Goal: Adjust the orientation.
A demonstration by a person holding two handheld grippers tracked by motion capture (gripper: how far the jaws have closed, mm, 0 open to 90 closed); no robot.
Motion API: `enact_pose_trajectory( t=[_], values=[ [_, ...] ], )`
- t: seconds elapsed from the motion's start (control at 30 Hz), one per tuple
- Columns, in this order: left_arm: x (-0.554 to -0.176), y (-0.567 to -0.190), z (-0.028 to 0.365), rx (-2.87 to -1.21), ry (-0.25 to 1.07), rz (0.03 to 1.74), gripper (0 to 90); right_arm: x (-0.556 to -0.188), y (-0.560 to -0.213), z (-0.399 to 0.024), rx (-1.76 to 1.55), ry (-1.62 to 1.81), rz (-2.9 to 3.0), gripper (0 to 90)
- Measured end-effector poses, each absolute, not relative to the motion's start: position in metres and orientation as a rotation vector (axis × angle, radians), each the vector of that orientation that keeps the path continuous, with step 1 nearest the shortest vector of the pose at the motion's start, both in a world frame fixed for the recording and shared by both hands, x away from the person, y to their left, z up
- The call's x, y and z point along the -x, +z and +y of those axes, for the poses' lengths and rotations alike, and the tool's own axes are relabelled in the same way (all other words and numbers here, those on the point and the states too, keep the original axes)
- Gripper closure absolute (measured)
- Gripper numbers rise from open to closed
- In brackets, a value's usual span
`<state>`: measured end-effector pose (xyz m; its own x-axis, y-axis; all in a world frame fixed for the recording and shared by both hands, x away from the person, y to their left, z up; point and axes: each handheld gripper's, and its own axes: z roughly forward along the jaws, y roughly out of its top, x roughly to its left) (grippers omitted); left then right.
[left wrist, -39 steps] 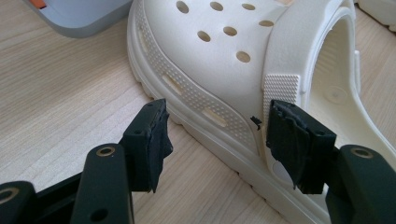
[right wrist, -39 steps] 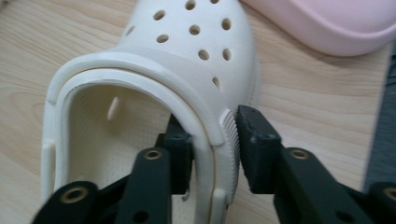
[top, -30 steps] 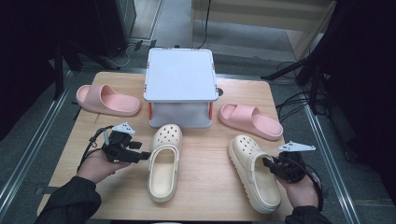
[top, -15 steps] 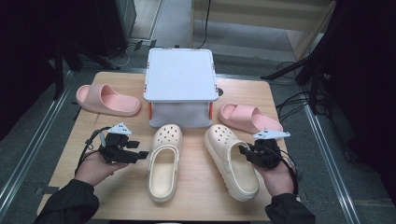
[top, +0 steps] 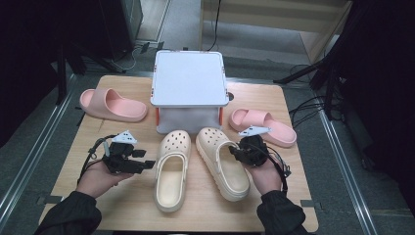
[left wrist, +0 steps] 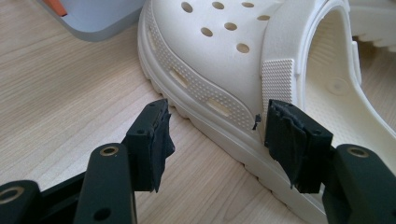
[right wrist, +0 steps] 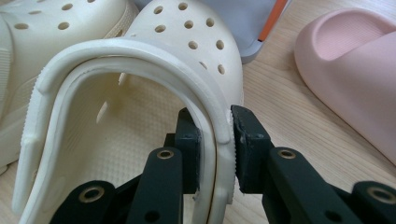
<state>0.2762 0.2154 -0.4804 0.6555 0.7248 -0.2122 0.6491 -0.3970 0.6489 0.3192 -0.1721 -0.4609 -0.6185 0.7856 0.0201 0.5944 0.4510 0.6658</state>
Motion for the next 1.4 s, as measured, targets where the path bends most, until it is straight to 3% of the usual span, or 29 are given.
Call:
enact_pose_trajectory(
  t=[0.53, 0.8, 0.93, 1.03, 1.17, 1.3, 1.4],
  values=[
    [-0.279, -0.484, 0.214, -2.155, 0.118, 1.072, 39.8, -0.312, -0.469, -0.147, -1.139, 0.905, 2.463, 71.9],
    [-0.279, -0.485, 0.212, -2.171, 0.112, 1.064, 39.6, -0.308, -0.473, -0.146, -1.130, 0.930, 2.503, 66.9],
    [-0.279, -0.485, 0.212, -2.170, 0.111, 1.064, 39.6, -0.311, -0.474, -0.153, -1.163, 1.018, 2.526, 58.3],
    [-0.280, -0.485, 0.213, -2.169, 0.114, 1.066, 39.6, -0.307, -0.470, -0.161, -1.164, 1.064, 2.535, 57.3],
    [-0.279, -0.486, 0.212, -2.172, 0.114, 1.065, 39.7, -0.297, -0.459, -0.177, -1.163, 1.139, 2.528, 60.9],
    [-0.279, -0.488, 0.209, -2.173, 0.100, 1.054, 40.1, -0.293, -0.453, -0.197, -1.177, 1.159, 2.467, 72.8],
    [-0.280, -0.489, 0.208, -2.173, 0.104, 1.051, 40.5, -0.296, -0.459, -0.201, -1.195, 1.120, 2.457, 73.9]
  ],
)
